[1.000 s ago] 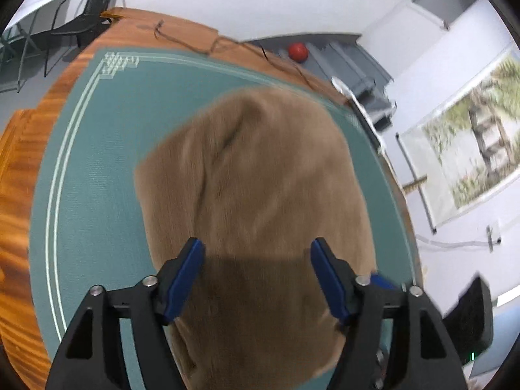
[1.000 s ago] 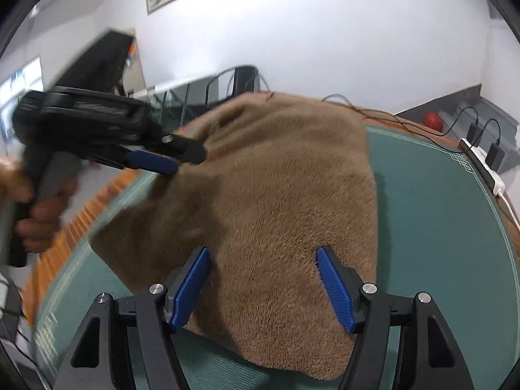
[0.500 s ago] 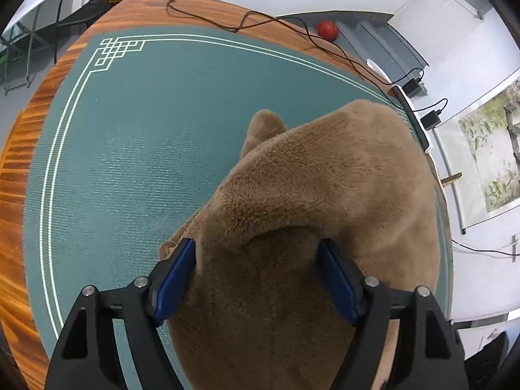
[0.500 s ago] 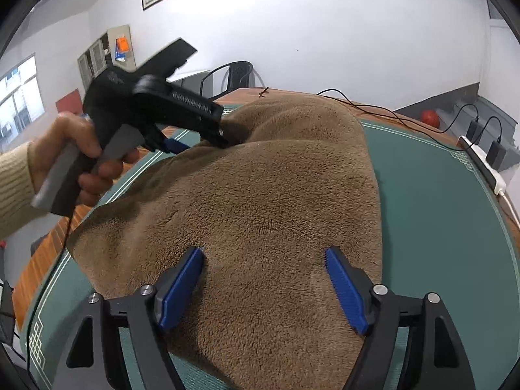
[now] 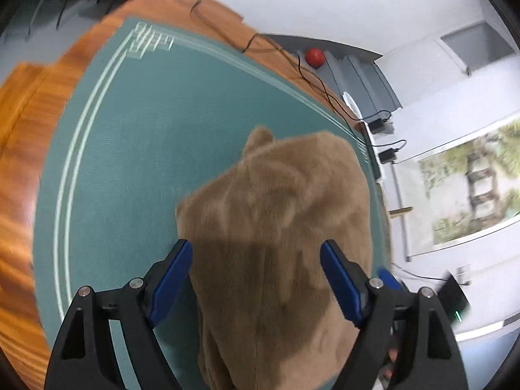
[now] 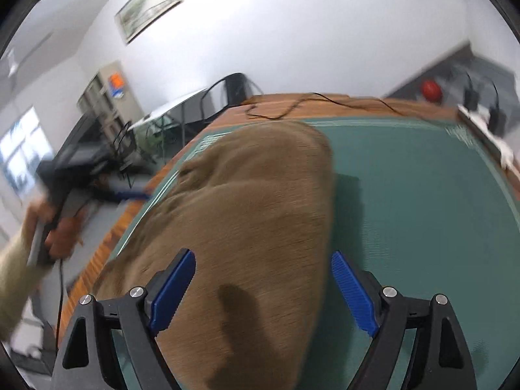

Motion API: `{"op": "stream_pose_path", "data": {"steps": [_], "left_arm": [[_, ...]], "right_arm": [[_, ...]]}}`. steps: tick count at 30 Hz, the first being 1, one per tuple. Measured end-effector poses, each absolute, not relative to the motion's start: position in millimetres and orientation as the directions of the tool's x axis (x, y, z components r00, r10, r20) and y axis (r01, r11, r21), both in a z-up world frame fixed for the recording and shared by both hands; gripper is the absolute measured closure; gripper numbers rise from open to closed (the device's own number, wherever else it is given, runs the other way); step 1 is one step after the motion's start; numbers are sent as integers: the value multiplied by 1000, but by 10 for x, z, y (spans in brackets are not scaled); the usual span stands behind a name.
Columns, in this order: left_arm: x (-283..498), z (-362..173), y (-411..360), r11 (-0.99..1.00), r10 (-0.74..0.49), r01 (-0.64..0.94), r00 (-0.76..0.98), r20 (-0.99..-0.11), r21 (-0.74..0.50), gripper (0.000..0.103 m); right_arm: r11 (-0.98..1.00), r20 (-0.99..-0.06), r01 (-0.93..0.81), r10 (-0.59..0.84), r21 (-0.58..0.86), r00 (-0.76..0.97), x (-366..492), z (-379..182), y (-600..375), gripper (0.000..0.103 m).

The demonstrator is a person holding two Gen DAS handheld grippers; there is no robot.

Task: Fold clothes
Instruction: 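Grasp the folded brown bundle with both grippers, then lift the bundle with both grippers and carry it toward the table edge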

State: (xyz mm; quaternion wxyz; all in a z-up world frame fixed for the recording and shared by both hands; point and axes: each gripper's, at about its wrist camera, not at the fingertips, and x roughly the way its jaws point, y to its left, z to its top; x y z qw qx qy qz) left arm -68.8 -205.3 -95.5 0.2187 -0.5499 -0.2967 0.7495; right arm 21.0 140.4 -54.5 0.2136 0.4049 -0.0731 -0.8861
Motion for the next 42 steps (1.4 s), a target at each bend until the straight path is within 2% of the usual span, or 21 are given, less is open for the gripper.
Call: {"op": "stream_pose_path", "data": {"steps": [9,11,12,17,21,24,26,29,32,33,36,37,42], "left_arm": [[-619,-1381,-1939,-677,711,48,-212,-670,-734,19],[-642,-1464,-1951,-682,706,62,-205,-678,-729,19],[-648,-1505,-1959,-678,710,66,-203,-675,-732,19],[-645,-1617,-1992,-641,742,58,-212,-636,-766,10],[-632,-1598,-1910,-651,743,4,-201,-638,-759,1],[-630,-1589,-1841,-647,752,-27,-189,-632,-762,1],[-622,-1601,-1777,-609,787,-37,-153,-598,-792,1],[-586,-1610,-1641,-585,809,-59,-119,-576,-809,1],[-549,-1602,-1608,-598,800,-73,-116,-588,-798,1],[-543,-1618,-1628,-593,803,-64,-117,-584,-803,3],[-520,-1659,-1669,-580,811,-35,-112,-574,-814,26],[-509,-1674,-1677,-577,814,-25,-110,-571,-817,28],[-444,-1455,-1598,-613,788,-70,-130,-602,-787,42]], "right_arm": [[-800,-702,335,-598,498,-386,-387,-966,1558,15],[-787,-696,325,-616,524,-368,-465,-1024,1572,12],[-783,-695,320,-621,533,-362,-508,-1048,1582,6],[-744,-674,300,-669,598,-313,-677,-1187,1616,1],[-713,-653,272,-701,646,-286,-764,-1302,1636,1],[-665,-615,245,-747,706,-254,-760,-1385,1637,1],[-635,-591,244,-772,733,-235,-787,-1412,1603,1],[-627,-600,278,-779,728,-185,-836,-1420,1422,1],[-676,-656,309,-732,669,-181,-864,-1374,1280,1],[-684,-663,306,-725,662,-185,-869,-1373,1277,5],[-696,-667,289,-716,658,-205,-864,-1361,1316,24],[-701,-669,291,-711,651,-217,-847,-1328,1317,29],[-729,-675,302,-684,615,-277,-764,-1163,1322,41]]}}
